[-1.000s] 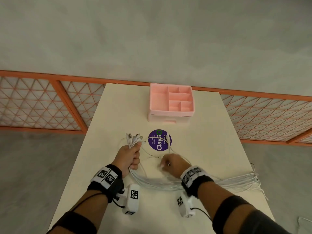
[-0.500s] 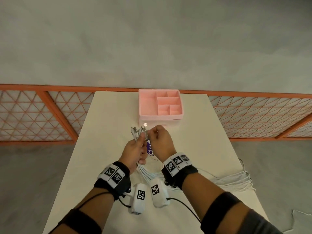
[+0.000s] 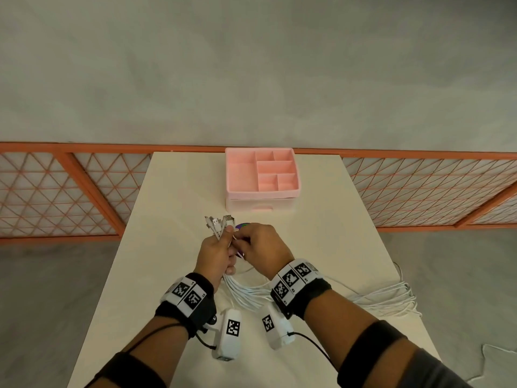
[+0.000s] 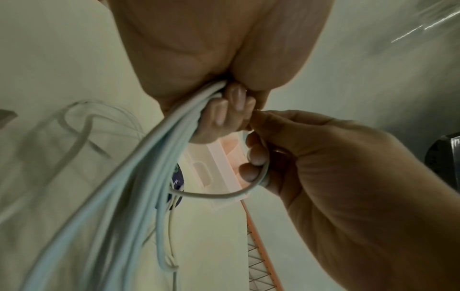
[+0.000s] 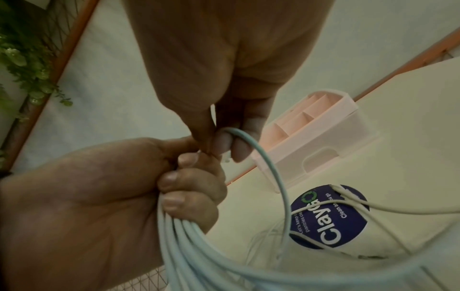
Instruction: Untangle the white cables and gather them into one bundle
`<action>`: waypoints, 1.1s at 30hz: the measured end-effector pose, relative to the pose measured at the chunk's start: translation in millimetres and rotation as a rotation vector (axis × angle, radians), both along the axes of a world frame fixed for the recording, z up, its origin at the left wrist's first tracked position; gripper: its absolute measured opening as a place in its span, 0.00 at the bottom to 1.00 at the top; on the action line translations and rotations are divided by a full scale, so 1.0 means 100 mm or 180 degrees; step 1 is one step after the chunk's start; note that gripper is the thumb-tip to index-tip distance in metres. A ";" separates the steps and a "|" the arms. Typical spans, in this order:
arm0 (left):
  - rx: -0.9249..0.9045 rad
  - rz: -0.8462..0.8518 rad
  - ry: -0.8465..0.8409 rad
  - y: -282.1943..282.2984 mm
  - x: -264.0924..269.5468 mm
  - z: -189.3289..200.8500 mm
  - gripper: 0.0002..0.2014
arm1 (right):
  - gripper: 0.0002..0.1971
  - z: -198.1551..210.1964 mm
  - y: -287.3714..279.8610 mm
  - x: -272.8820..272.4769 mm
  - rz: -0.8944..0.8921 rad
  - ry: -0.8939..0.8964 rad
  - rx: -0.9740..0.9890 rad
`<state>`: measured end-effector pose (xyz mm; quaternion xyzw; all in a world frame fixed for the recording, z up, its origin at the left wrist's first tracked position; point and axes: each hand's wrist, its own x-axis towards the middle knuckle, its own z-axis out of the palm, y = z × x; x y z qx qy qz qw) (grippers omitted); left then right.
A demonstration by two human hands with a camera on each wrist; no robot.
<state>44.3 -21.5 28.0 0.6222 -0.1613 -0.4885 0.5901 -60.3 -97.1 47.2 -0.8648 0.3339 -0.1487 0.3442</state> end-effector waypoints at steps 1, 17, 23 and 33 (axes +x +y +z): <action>0.0019 0.0062 -0.0008 -0.01 0.00 -0.01 0.18 | 0.09 0.00 0.01 -0.01 0.0053 -0.0021 -0.0036; -0.0582 0.1072 0.1168 -0.09 0.20 0.09 0.18 | 0.05 -0.37 -0.11 -0.50 -0.0190 0.0578 0.0273; -0.0465 0.0624 0.0919 -0.04 0.27 0.30 0.16 | 0.06 -0.54 -0.32 -0.78 -0.1109 0.0901 0.0860; -0.0530 -0.0063 0.0082 -0.13 0.13 0.32 0.13 | 0.11 0.16 -0.28 -0.55 -0.0632 -0.1203 0.2655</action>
